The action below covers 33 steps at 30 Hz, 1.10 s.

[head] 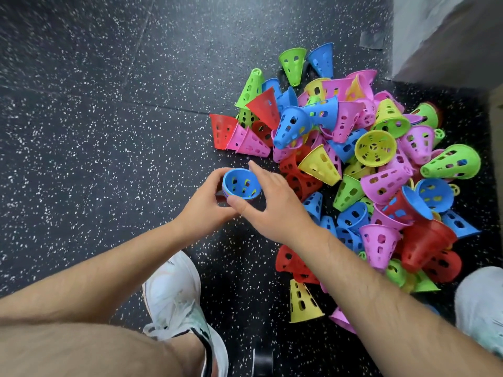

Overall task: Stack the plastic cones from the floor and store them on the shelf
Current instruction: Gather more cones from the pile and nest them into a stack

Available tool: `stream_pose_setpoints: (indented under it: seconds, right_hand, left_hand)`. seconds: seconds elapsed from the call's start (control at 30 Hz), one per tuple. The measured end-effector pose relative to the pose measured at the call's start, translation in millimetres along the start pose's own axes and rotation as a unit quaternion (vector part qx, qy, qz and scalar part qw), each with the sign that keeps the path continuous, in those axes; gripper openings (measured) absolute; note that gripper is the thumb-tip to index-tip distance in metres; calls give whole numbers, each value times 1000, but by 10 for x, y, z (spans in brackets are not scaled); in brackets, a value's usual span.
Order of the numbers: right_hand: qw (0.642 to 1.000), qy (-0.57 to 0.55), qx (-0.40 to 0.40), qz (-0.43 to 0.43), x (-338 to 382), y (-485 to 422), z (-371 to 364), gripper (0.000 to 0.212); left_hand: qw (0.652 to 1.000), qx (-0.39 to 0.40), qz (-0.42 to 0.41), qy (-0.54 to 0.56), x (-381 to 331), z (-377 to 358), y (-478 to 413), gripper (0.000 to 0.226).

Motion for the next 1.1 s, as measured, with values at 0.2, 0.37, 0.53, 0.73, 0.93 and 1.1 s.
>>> stream_pose_setpoints:
  seconds: [0.2, 0.37, 0.53, 0.73, 0.93, 1.1]
  right_hand:
    - [995, -11, -101, -4, -72, -79, 334, 65]
    - [962, 19, -271, -1, -166, -292, 874, 41]
    - [971, 84, -204, -88, -407, -648, 1034, 64]
    - [972, 115, -135, -155, -596, -842, 1021, 49]
    - [969, 0, -215, -121, -630, -729, 1111, 17]
    - [967, -36, -253, -6, -300, -511, 1131, 15]
  left_hand:
    - [1000, 12, -20, 4, -218, -64, -190, 64]
    - [998, 18, -60, -11, -504, -117, -440, 71]
    - [997, 20, -64, -23, -612, -145, -581, 68]
    - [997, 27, -57, -35, -565, -186, -600, 69]
    - [999, 27, -42, -21, -449, -143, -562, 70]
    - [999, 11, -32, -9, -390, -60, -509, 68]
Point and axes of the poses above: each hand's wrist, its own y-axis away from the middle knuckle, its own z-axis out of the back of the hand, x = y × z, the point moved 9 cm from there along -y, towards the middle knuckle, and after that the axes turned 5 degrees about z, right-handed, at the moved point
